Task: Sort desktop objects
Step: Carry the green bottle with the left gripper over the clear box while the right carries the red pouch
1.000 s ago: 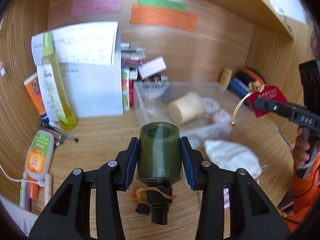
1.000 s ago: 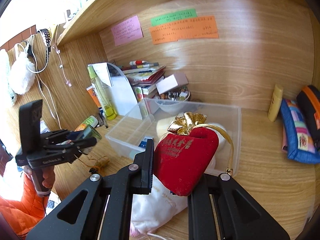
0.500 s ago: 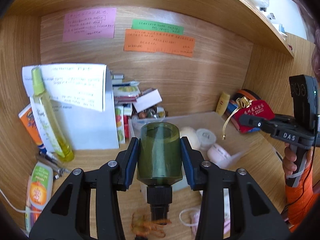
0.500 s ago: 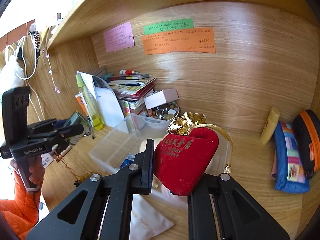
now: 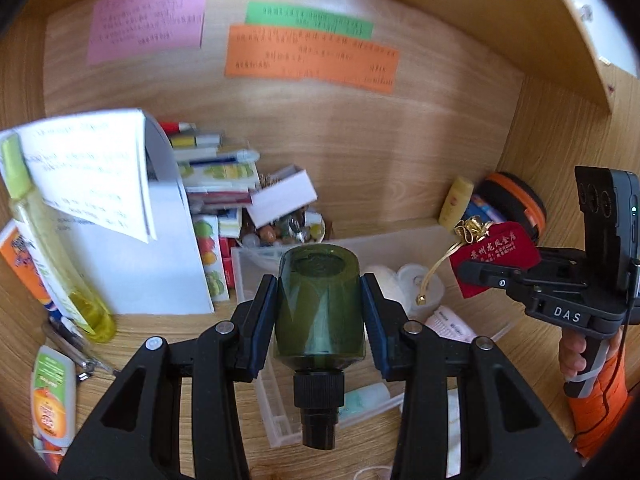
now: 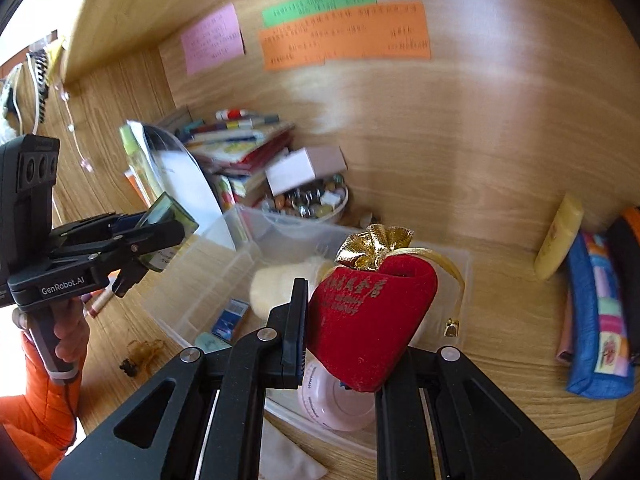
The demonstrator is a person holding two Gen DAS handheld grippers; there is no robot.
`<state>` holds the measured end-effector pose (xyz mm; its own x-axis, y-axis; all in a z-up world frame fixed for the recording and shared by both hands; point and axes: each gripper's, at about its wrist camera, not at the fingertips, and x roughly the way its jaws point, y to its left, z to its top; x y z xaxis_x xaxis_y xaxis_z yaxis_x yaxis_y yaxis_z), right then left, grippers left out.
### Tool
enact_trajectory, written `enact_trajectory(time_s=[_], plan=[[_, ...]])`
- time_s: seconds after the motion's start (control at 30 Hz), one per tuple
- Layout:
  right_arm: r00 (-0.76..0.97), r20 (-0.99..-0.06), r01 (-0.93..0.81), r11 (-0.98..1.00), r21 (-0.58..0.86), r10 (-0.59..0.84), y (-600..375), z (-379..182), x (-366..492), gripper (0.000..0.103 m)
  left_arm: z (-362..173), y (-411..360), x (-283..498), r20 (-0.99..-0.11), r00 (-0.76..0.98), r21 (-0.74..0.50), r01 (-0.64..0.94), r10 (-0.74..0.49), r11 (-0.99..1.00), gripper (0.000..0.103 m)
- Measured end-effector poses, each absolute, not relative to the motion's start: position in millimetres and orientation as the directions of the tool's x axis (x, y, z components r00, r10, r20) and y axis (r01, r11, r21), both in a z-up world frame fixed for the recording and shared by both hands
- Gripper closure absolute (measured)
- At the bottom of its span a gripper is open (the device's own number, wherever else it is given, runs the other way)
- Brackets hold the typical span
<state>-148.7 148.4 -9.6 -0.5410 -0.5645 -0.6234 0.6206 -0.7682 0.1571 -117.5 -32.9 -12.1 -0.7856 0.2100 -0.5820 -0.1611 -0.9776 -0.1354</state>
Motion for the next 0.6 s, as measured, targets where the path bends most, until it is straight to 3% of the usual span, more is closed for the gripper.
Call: enact_trajectory(time_s=[0.6], plan=[[-0.459, -0.72, 0.614, -0.772, 0.167, -0.521, 133.1, -47.2, -160.6, 0.092, -55.3, -14.4, -138.8, -0.686, -0.705, -0.091, -0.165, 0.182, -0.982, 0.062]])
